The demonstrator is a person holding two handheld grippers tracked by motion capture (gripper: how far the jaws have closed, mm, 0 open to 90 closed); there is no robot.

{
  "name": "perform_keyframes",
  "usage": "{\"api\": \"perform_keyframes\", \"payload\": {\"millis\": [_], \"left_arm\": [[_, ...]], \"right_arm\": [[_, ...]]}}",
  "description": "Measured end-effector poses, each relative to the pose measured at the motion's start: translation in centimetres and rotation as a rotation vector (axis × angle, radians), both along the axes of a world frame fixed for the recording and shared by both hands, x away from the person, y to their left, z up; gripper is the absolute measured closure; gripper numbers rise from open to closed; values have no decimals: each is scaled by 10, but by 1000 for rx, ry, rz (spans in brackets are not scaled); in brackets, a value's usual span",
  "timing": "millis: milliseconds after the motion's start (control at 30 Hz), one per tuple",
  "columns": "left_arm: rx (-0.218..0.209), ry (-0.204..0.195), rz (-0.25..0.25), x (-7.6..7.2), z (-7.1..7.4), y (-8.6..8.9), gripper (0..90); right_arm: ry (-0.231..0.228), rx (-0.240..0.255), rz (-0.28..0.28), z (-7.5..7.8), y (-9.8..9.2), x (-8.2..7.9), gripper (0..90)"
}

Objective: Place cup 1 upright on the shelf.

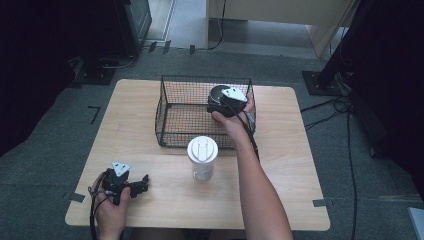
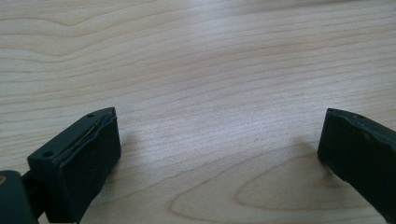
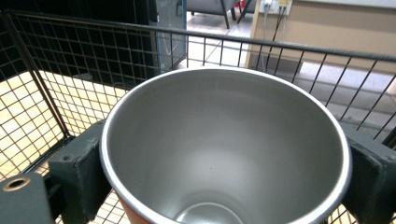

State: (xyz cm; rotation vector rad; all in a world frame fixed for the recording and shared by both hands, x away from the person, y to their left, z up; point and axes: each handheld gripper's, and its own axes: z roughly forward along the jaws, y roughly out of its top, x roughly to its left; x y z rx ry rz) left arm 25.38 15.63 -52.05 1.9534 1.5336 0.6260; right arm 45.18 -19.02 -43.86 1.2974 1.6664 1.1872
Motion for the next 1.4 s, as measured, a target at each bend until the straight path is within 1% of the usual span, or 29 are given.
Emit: {"api": "perform_keyframes", "payload": {"millis": [167, 300, 400, 533, 567, 600, 633, 667, 700, 767, 833, 933, 1033, 1133, 1267, 1333, 1400], "left_arm": [[0, 0, 0, 0, 0, 0, 0], [0, 0, 0, 0, 0, 0, 0], [0, 0, 1, 0, 0, 0, 0], [-1, -1, 0, 0, 0, 0, 0], [0, 0, 0, 0, 0, 0, 1], [0, 0, 0, 0, 0, 0, 1], [-1, -1, 0, 0, 0, 0, 0], [-1, -1, 0, 0, 0, 0, 0], [0, 0, 0, 0, 0, 0, 1], [0, 0, 0, 0, 0, 0, 1], [0, 0, 0, 0, 0, 0, 1], [0, 0, 0, 0, 0, 0, 0], [0, 0, 0, 0, 0, 0, 0], [0, 0, 0, 0, 0, 0, 0], [0, 0, 0, 0, 0, 0, 0], [0, 0, 0, 0, 0, 0, 0], [0, 1, 0, 0, 0, 0, 0]], "right_arm": [[14, -15, 6, -5, 2, 0, 70], [28, -11, -11, -7, 0, 1, 69], [43, 4, -16, -7, -1, 1, 68], [44, 6, -19, -7, -1, 1, 65], [41, 4, -24, -7, -1, 1, 54], [26, -10, -51, -7, 0, 1, 50], [17, -11, -68, -6, 0, 1, 29], [17, -11, -68, -6, 0, 1, 29], [12, -5, -52, -5, 2, -1, 0], [5, -8, -49, -5, 2, -2, 0], [1, 3, -46, -4, 0, -2, 0], [-9, 6, -45, -3, -1, -2, 0], [-32, 24, -39, 1, -1, -4, 0], [-43, 31, -38, 5, -2, -6, 0], [-48, 22, -37, 8, -2, -8, 0], [-58, 3, -39, 12, -1, -11, 0], [-66, -1, -35, 15, -1, -13, 0]]}}
